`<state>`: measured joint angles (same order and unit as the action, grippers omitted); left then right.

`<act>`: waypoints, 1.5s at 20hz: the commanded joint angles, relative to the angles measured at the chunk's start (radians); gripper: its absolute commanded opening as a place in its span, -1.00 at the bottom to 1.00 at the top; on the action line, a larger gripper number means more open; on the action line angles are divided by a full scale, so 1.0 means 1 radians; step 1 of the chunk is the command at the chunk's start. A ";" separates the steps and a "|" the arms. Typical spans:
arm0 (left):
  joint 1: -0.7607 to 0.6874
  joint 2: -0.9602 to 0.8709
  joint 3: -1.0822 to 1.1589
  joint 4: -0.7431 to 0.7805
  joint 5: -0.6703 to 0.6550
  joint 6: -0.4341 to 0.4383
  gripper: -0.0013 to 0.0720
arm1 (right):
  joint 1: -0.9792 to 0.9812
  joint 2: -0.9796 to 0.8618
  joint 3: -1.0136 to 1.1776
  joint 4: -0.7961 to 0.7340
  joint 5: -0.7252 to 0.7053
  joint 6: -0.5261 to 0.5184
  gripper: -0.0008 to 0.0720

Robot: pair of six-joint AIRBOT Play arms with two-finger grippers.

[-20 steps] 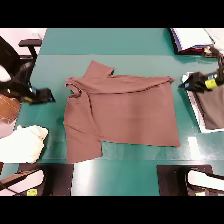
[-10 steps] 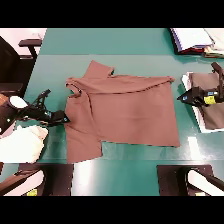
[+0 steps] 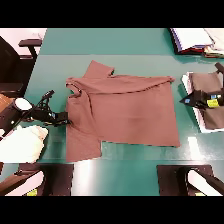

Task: Fold the shirts.

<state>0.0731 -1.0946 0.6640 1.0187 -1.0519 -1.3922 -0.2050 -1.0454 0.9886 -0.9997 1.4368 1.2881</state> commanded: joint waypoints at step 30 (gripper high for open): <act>-0.002 0.389 1.007 0.006 -0.146 -0.045 -0.90 | 0.110 0.194 0.593 -0.078 -0.076 0.060 -0.94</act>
<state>0.0711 -0.7288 1.3827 1.0233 -1.1908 -1.4212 -0.1001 -0.9016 1.3087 -1.0733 1.3720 1.3449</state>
